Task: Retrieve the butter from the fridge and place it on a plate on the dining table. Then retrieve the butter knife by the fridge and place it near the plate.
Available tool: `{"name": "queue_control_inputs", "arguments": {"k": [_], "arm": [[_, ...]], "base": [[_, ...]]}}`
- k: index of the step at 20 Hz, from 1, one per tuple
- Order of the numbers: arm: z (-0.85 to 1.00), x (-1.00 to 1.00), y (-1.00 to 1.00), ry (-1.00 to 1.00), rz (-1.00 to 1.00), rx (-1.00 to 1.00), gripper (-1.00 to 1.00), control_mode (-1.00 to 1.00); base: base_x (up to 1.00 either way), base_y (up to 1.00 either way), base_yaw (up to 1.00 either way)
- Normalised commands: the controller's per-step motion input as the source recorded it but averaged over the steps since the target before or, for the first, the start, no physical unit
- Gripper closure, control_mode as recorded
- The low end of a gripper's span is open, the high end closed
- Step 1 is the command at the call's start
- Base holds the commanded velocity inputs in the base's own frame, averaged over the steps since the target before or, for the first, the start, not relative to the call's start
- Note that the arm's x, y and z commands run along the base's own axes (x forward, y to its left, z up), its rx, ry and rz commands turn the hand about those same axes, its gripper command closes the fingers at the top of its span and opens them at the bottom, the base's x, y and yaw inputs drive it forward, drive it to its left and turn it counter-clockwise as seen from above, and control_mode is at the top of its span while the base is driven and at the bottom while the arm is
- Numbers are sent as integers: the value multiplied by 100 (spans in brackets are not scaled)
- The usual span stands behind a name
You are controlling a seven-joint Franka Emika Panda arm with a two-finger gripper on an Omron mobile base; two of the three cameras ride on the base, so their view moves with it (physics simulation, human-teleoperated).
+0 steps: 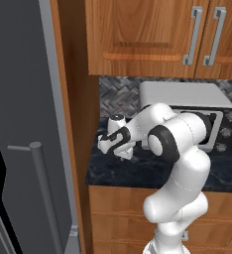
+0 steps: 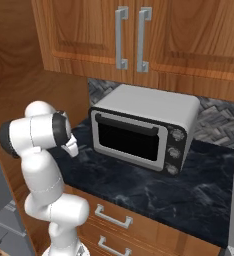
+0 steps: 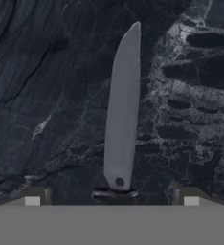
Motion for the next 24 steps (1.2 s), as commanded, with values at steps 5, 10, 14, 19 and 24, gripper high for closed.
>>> {"name": "queue_control_inputs", "arguments": {"k": [5, 10, 14, 19, 24], "arm": [[-19, 1, 0, 3, 0, -3, -100, -100], [-26, 0, 0, 2, 0, -6, -100, -100], [-28, 0, 0, 2, 0, -7, -100, -100], [-10, -5, 0, 1, 0, 0, -100, -100], [-15, -23, 0, -3, -1, 3, -100, -100]], "base": [[0, 0, 0], [0, 0, 0], [0, 0, 0], [0, 0, 0], [0, 0, 0]]}}
